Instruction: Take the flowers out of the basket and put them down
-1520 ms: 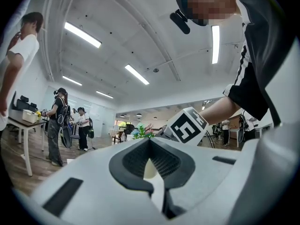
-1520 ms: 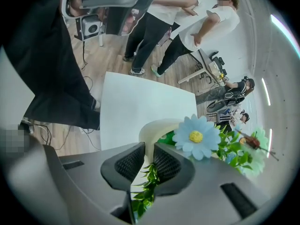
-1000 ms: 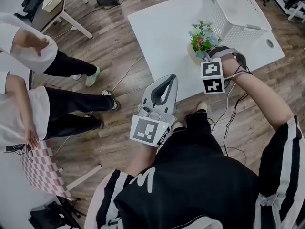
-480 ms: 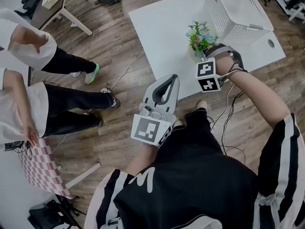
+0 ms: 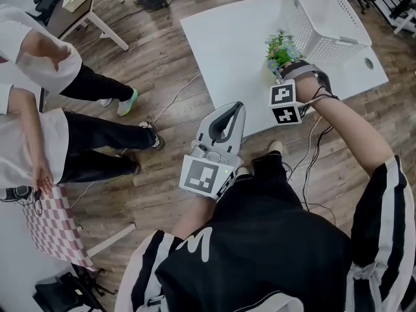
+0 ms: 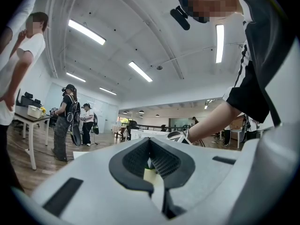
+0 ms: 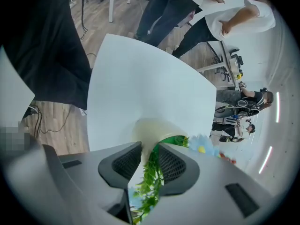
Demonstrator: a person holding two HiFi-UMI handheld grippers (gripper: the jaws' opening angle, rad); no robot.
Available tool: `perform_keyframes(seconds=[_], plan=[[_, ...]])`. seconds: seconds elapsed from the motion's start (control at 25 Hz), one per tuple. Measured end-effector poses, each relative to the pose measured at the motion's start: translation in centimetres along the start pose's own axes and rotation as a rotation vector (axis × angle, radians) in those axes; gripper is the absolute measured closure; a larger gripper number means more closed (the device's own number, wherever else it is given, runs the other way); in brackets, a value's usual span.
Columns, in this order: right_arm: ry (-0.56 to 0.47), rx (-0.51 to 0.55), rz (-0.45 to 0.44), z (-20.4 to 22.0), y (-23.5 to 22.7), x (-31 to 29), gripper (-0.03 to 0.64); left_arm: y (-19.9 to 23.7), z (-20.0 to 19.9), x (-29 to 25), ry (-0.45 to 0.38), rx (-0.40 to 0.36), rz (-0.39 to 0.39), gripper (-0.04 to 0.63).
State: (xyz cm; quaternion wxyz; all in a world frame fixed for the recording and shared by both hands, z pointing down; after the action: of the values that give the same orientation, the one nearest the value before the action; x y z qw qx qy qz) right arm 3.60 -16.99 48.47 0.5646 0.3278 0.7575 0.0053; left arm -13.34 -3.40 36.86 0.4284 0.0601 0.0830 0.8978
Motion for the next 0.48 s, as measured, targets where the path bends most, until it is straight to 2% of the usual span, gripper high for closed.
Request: perform_keyframes(seconds=[0.16,0.28,0.32,0.4,0.48], plan=[[-0.010,0.003,0.115,-0.2,-0.9,1.3,0.500,-0.1,-0.1,0.3,0.021,-0.006,0.005,0.592],[-0.054,-0.061,0.228,0.0,-1.9,2.9,0.500,-0.1,-0.6,0.1,-0.023,-0.004,0.011,0.592],[-0.080,-0.102,0.275,0.2,-2.2,3.6,0.500,0.0,-0.7,0.1,-0.038,0.000,0.012,0.592],[-0.151,-0.214,0.374,0.4,-2.6,5.5,0.575,0.0,-0.9,0.1,-0.043,0.002,0.017,0.592],[-0.231,-0.365,0.460,0.8,-2.7,7.9,0.577,0.2,-0.9,0.1,-0.019,-0.009,0.028,0.592]])
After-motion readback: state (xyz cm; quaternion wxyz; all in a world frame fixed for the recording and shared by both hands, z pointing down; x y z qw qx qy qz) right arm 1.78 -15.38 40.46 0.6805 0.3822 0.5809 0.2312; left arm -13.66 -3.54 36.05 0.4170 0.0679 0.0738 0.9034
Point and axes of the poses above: the fingertips, and each gripper's own axes: x backward along the fingers, y to its left, z out of its underside, the point moved 8 cm from there along x, backward along the fingers, and after that the axes turned 6 degrees about x, right-handed, at the moved point
